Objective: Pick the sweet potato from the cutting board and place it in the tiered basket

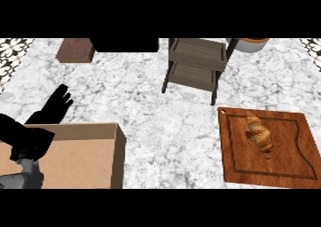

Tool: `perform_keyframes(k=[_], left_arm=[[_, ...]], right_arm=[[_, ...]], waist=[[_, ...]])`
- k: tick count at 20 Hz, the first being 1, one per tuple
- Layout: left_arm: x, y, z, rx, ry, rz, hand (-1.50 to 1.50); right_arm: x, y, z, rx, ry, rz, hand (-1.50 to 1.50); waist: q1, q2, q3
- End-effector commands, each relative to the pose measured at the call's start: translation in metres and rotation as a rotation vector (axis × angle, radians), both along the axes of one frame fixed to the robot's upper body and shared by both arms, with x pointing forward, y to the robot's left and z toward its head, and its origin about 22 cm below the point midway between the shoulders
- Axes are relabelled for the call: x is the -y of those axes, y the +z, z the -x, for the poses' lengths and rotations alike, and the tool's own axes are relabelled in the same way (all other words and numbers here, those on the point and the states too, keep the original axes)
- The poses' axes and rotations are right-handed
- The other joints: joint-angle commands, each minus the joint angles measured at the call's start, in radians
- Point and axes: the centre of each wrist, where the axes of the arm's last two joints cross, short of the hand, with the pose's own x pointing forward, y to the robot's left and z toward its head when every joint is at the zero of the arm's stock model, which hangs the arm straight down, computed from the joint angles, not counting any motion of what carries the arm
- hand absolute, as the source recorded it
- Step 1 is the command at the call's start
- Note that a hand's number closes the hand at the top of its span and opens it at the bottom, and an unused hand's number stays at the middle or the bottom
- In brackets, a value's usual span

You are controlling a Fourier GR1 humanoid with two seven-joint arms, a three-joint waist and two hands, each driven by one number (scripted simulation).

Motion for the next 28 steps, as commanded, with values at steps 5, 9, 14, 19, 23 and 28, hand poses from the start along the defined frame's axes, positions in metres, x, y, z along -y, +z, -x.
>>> perform_keyframes(k=[5,9,14,19,23,28], left_arm=[[0.006,-0.002,-0.007,-0.006,0.005,-0.022,0.00],[-0.006,-0.001,-0.008,-0.005,-0.024,-0.021,0.00],[0.013,-0.004,-0.004,0.004,0.000,-0.035,0.00],[0.001,0.002,-0.010,-0.008,-0.001,-0.012,0.00],[0.009,-0.008,-0.001,0.006,0.001,-0.017,0.00],[0.000,-0.011,0.001,-0.008,0.006,-0.003,0.00]], right_arm=[[-0.080,0.056,-0.008,-0.043,0.118,-0.021,1.50],[-0.122,0.082,-0.015,-0.035,0.129,-0.034,1.50],[-0.168,0.081,-0.043,-0.059,0.105,-0.052,1.50],[-0.226,0.090,-0.043,-0.088,0.133,-0.057,1.50],[-0.246,0.073,-0.062,-0.143,0.104,-0.041,1.50],[-0.258,0.080,-0.080,-0.202,0.064,-0.040,1.50]], waist=[[0.010,0.004,-0.002],[0.015,0.005,-0.002],[0.018,0.006,-0.001],[0.009,0.004,-0.001],[0.011,0.005,-0.001],[0.013,0.006,-0.001]])
